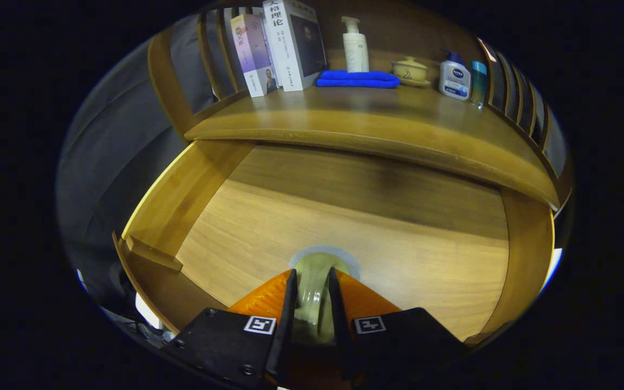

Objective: Pull open the drawer, take out the items inside it, and place them on the countertop above the cabinet.

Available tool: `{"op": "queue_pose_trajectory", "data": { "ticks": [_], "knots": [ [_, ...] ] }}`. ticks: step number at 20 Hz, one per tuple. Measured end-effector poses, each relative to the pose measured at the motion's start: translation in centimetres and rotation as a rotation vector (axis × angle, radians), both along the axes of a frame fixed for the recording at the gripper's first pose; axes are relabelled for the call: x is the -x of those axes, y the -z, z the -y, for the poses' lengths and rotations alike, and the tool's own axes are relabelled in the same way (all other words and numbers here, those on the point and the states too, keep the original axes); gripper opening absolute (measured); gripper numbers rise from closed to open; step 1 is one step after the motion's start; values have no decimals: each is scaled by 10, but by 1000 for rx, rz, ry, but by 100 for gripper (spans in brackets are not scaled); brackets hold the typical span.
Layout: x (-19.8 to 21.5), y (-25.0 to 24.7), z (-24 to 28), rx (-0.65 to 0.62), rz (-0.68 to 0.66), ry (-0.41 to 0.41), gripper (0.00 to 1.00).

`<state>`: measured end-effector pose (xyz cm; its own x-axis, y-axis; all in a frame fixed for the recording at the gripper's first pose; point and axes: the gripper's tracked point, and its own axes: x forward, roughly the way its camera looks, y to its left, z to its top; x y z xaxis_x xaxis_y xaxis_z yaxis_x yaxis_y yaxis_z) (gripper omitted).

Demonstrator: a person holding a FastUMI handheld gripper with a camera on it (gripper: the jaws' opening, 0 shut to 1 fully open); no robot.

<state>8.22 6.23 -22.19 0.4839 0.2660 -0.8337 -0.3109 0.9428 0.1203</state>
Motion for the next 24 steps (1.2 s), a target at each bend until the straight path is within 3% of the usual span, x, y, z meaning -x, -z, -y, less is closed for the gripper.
{"op": "queue_pose_trajectory", "data": {
  "ticks": [1, 2, 14, 24],
  "knots": [
    [-8, 8, -3, -14, 13, 18, 38],
    [-1, -2, 1, -13, 25, 22, 18],
    [-14, -83, 4, -78, 415, 32, 18],
    [-43, -147, 13, -133, 541, 98, 18]
  ]
}}
